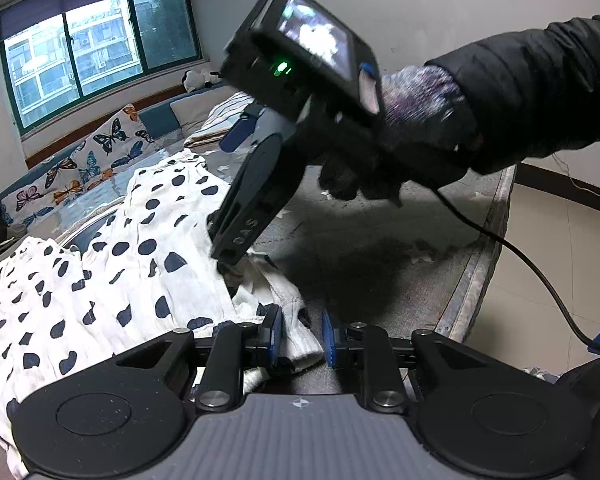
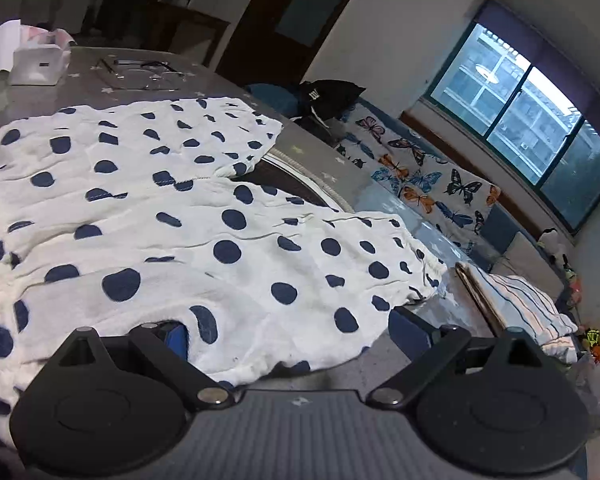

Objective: Fold clothes

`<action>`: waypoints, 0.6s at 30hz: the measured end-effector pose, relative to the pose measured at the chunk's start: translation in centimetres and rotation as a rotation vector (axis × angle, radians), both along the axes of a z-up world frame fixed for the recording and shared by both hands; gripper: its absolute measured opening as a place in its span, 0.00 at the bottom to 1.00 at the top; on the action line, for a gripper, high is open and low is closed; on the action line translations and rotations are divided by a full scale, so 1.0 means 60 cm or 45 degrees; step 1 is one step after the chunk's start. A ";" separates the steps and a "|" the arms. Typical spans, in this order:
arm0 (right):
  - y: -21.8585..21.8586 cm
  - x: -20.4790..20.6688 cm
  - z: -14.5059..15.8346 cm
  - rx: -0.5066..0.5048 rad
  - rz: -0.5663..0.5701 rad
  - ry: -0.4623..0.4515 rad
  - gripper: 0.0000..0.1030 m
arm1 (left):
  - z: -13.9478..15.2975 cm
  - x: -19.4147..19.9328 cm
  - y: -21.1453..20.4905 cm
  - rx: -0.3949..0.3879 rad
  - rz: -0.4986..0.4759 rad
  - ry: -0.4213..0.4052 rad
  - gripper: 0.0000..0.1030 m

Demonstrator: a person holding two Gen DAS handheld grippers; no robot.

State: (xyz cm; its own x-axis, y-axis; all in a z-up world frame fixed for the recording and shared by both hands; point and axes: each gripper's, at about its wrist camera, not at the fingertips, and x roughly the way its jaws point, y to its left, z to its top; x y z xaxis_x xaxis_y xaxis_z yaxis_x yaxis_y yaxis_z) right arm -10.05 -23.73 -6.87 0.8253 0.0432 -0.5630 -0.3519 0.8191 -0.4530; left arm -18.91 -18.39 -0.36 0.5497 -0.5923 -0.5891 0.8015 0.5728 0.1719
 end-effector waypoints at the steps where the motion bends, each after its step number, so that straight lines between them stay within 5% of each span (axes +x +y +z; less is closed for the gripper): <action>1: -0.002 -0.004 0.002 -0.003 0.004 0.012 0.92 | 0.000 -0.001 0.000 0.001 0.000 -0.005 0.23; 6: -0.010 -0.023 0.008 -0.008 0.037 0.068 0.75 | 0.001 0.001 0.001 0.003 0.003 -0.005 0.25; 18: -0.034 -0.066 0.041 0.074 0.126 0.236 0.74 | 0.032 0.013 0.019 -0.042 0.048 -0.014 0.38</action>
State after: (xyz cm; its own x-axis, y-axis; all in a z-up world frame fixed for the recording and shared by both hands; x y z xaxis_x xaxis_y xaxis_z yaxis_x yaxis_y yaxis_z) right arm -13.99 -25.76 -4.42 0.6980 0.1558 -0.6990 -0.5046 0.7996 -0.3257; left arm -18.14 -17.26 1.56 0.5785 -0.5899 -0.5634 0.7772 0.6082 0.1613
